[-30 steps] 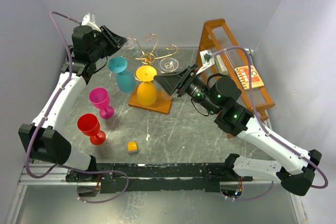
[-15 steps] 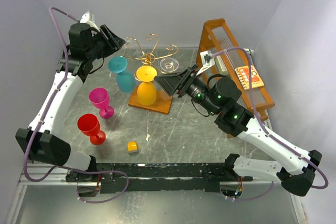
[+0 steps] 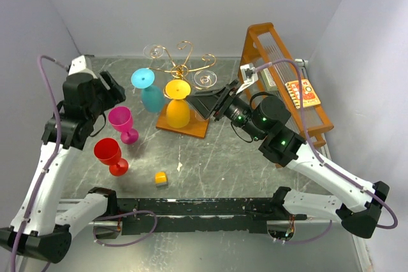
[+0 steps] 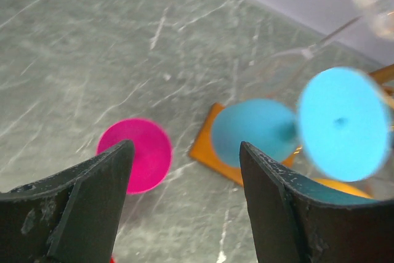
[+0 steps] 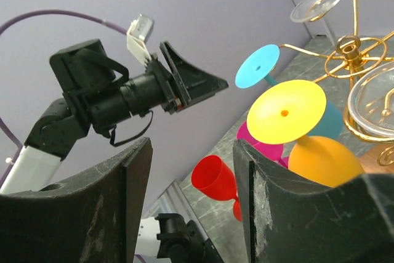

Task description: Place the wine glass upside down on the wine glass rack

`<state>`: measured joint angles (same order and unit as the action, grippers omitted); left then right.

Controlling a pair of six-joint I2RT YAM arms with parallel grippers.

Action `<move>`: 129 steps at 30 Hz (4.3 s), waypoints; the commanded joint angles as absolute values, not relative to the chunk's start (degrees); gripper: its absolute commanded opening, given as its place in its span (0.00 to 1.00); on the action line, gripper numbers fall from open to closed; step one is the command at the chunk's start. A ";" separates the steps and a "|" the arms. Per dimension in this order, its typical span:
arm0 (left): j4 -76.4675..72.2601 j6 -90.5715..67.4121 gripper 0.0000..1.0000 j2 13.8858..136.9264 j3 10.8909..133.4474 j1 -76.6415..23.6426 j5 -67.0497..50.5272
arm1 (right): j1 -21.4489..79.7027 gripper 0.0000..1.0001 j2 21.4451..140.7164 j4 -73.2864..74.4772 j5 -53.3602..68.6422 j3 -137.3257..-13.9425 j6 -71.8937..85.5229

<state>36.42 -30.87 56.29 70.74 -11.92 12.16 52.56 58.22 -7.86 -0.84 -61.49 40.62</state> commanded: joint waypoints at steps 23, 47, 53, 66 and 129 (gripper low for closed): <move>31.35 -38.78 0.47 59.87 46.21 1.29 7.85 | 52.23 0.55 56.84 -9.93 -2.46 -60.48 38.53; 43.23 -38.65 0.07 47.11 56.10 1.55 15.67 | 52.21 0.54 58.57 -11.01 1.96 -61.37 42.98; 44.31 -39.00 0.07 36.87 59.44 1.58 15.83 | 52.34 0.55 64.67 -9.60 8.11 -66.79 45.36; 36.45 -40.26 0.07 23.42 65.74 1.54 13.37 | 61.43 0.60 76.78 -12.59 1.31 -77.64 46.35; 11.69 -38.01 0.07 11.83 53.78 1.54 -6.55 | 67.93 0.12 97.30 -14.35 -10.99 -97.39 79.01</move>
<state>13.04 -38.46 12.08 52.47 1.04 -4.14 67.31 97.23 -11.66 -11.38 -96.82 79.33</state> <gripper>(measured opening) 0.092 0.195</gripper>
